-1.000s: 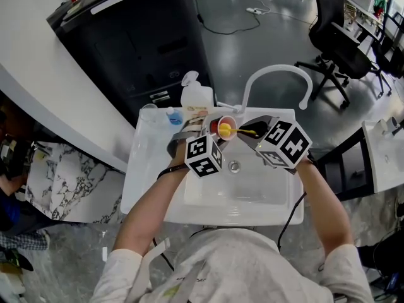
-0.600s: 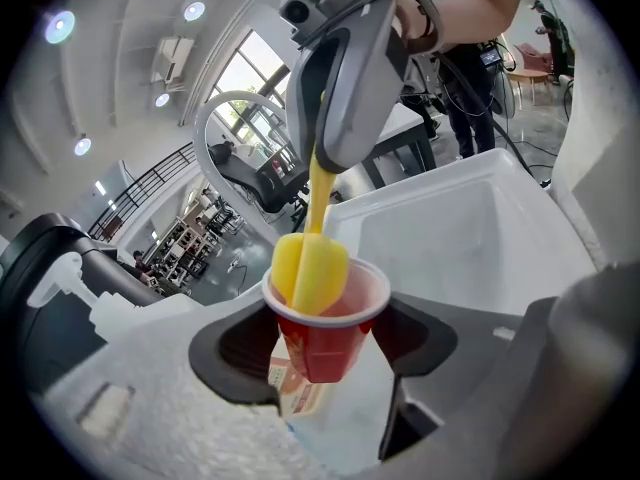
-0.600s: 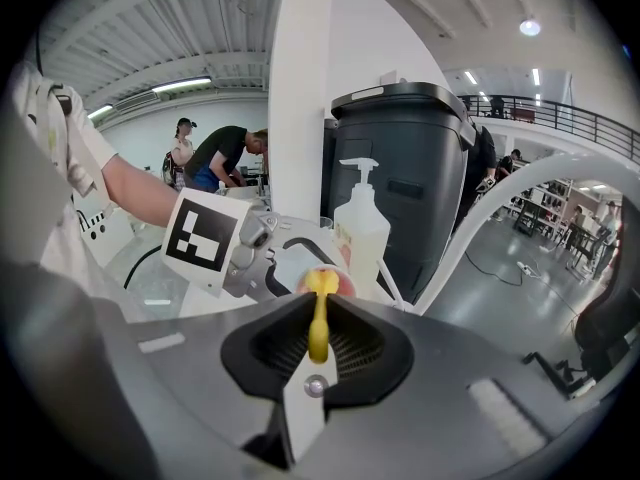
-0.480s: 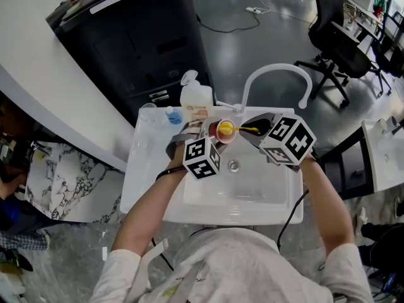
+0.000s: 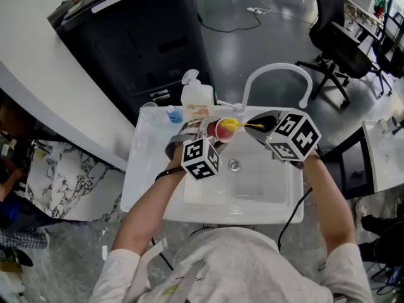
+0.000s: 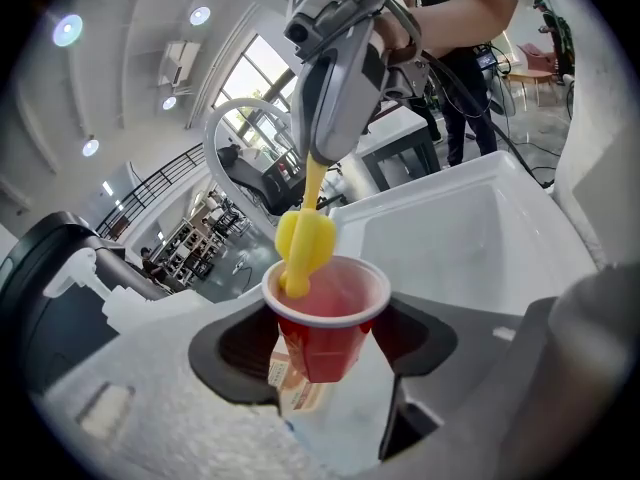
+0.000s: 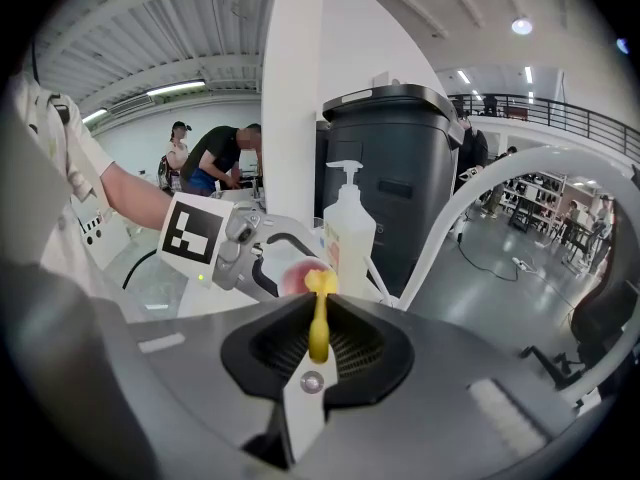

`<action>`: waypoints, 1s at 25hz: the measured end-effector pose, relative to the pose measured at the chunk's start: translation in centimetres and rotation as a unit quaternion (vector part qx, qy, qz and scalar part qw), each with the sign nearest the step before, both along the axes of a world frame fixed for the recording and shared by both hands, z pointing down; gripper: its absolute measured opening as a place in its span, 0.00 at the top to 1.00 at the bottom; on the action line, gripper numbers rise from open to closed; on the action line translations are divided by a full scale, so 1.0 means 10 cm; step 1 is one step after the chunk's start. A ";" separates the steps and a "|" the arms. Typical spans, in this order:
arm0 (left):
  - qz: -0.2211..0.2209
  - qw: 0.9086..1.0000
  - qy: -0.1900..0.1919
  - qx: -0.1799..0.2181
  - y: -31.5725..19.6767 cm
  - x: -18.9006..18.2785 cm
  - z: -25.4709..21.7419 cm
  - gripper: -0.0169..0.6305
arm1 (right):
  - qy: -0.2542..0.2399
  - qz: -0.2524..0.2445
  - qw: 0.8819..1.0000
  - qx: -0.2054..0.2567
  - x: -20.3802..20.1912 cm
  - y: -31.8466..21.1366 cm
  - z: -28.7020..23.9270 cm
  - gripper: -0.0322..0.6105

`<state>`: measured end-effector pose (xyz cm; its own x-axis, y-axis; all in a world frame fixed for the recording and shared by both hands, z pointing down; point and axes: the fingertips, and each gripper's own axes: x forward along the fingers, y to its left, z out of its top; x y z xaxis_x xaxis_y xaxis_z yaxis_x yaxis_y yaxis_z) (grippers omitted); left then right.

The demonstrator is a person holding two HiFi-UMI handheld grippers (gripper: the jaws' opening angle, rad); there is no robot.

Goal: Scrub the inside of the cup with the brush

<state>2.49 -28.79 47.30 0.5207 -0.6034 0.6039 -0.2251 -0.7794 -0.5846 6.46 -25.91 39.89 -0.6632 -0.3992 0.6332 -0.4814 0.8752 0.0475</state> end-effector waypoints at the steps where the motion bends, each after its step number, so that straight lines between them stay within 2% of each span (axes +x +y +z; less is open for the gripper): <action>1: -0.001 1.000 0.002 0.002 0.00 0.00 -0.01 0.51 | 0.001 0.001 1.000 0.000 0.01 0.00 0.01 0.90; 11: -0.022 0.999 0.025 0.008 -0.10 -0.04 -0.15 0.51 | 0.006 -0.001 1.000 -0.014 0.02 0.07 0.08 0.89; 19: -0.034 0.999 0.025 0.000 -0.14 -0.07 -0.08 0.51 | 0.003 -0.021 1.000 -0.020 -0.07 0.18 0.09 0.90; 25: -0.027 1.000 0.013 -0.002 -0.13 -0.04 -0.05 0.51 | 0.005 -0.031 0.999 -0.015 -0.16 0.22 0.06 0.89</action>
